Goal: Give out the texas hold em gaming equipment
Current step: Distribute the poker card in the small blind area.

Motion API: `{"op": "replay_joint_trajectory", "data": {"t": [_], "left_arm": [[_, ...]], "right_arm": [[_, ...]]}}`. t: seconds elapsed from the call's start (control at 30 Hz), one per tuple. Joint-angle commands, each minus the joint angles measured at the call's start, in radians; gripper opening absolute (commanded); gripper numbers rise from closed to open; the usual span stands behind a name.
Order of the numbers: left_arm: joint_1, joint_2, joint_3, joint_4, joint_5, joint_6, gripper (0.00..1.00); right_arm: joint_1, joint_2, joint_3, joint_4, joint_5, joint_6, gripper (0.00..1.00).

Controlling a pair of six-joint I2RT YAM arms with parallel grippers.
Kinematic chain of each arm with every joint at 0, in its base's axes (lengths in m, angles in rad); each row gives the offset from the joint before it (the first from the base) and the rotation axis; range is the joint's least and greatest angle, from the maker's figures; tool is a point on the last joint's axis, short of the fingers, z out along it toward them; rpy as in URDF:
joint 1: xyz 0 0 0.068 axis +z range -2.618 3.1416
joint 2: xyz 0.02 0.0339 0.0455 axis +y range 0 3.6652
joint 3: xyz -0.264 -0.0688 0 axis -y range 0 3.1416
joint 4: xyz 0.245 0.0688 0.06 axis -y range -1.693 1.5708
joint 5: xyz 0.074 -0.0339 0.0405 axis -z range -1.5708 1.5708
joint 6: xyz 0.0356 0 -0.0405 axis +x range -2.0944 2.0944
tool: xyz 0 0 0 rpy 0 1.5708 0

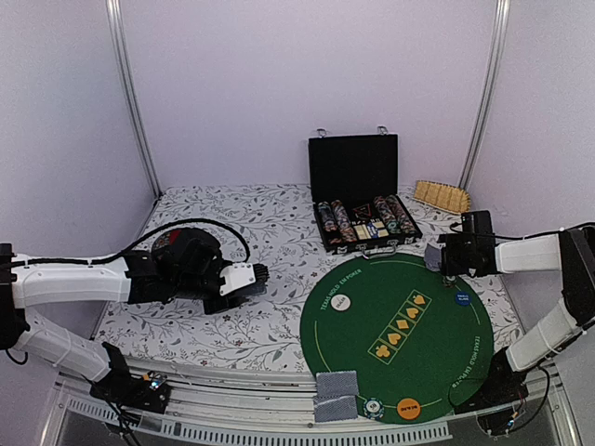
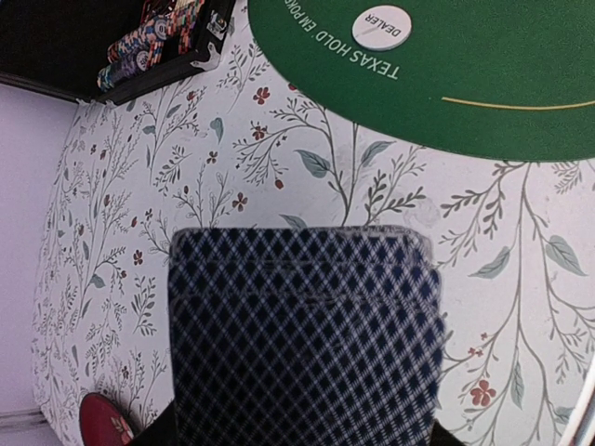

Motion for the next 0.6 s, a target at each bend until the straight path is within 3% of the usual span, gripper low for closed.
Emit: {"op": "replay_joint_trajectory", "data": {"t": [0.0, 0.03, 0.07, 0.17, 0.23, 0.33, 0.43, 0.57], "left_arm": [[-0.013, -0.025, 0.019, 0.007, -0.001, 0.000, 0.51], [-0.013, -0.025, 0.019, 0.008, -0.001, 0.000, 0.51], [-0.013, -0.025, 0.019, 0.008, 0.001, 0.000, 0.51], [-0.013, -0.025, 0.022, 0.008, 0.004, 0.000, 0.51], [-0.013, -0.027, 0.022, 0.009, 0.004, 0.004, 0.51], [-0.012, -0.032, 0.018, 0.011, 0.001, 0.011, 0.51], [-0.014, -0.035, 0.012, 0.019, -0.004, 0.014, 0.51], [-0.014, -0.035, 0.011, 0.021, -0.006, 0.016, 0.51]], "right_arm": [[0.017, -0.111, 0.026, -0.024, 0.028, -0.045, 0.76], [0.021, -0.146, 0.031, -0.037, 0.044, -0.062, 0.94], [0.024, -0.171, 0.039, -0.039, 0.059, -0.081, 1.00], [0.028, -0.227, 0.084, 0.013, 0.048, -0.253, 0.99], [0.047, -0.219, 0.154, 0.063, -0.028, -0.459, 0.99], [0.161, -0.139, 0.360, -0.061, -0.112, -0.863, 0.99], [0.297, -0.079, 0.445, -0.063, -0.226, -1.128, 0.99], [0.401, 0.041, 0.472, 0.057, -0.568, -1.148, 0.99]]}}
